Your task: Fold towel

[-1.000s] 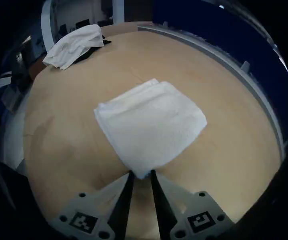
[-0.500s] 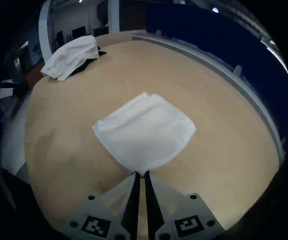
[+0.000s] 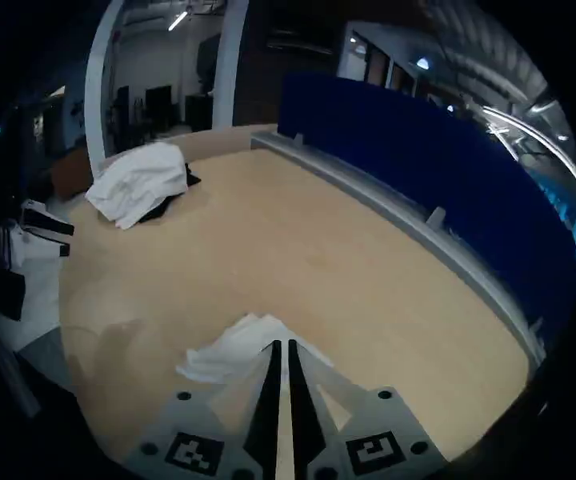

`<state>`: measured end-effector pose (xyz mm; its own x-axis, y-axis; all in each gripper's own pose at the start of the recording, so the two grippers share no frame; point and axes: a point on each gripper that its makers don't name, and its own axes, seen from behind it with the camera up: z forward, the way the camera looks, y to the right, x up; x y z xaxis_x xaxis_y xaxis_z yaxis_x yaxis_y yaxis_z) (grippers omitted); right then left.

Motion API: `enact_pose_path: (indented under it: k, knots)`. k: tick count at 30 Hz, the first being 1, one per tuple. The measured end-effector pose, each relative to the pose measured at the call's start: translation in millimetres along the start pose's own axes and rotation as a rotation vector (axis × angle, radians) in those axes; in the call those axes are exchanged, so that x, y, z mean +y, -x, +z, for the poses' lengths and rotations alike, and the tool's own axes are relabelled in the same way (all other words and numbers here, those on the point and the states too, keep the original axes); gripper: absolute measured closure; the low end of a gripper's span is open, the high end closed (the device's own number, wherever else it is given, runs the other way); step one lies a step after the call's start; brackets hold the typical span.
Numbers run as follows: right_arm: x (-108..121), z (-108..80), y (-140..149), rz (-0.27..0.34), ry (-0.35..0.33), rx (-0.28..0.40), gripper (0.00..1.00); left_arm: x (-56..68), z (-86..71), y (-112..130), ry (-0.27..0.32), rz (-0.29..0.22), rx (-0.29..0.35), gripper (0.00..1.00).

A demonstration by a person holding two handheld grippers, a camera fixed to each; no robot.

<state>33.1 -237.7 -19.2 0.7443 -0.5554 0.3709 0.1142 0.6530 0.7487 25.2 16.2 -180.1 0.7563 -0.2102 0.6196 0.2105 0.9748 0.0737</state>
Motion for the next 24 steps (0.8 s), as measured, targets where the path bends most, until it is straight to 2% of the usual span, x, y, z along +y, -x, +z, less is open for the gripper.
enact_pose_path:
  k: [2, 5, 13, 14, 16, 20, 24]
  knots:
    - [6.5, -8.6, -8.5, 0.005, 0.007, 0.02, 0.94, 4.6, 1.7, -2.5, 0.009, 0.004, 0.003, 0.07]
    - [15.9, -13.8, -6.6, 0.012, 0.021, 0.018, 0.94, 10.5, 5.0, -2.8, 0.02, 0.01, 0.002, 0.07]
    - [21.8, -17.4, 13.5, 0.018, 0.031, -0.004, 0.93, 19.1, 5.9, 1.1, 0.028, 0.018, -0.003, 0.07]
    - [22.9, -17.4, 15.0, 0.019, 0.035, -0.005, 0.89, 19.5, 5.7, 1.8, 0.028, 0.017, -0.003, 0.07]
    - [24.0, -16.1, 18.0, 0.014, 0.044, -0.011, 0.66, 19.4, 4.8, 1.9, 0.027, 0.015, -0.003, 0.07]
    - [21.0, -14.0, 24.2, 0.003, 0.04, -0.021, 0.42, 19.5, 2.5, 0.9, 0.025, 0.011, 0.0, 0.07]
    - [17.4, -12.3, 29.4, -0.006, 0.033, -0.031, 0.43, 19.6, 2.0, 1.0, 0.023, 0.008, 0.001, 0.07]
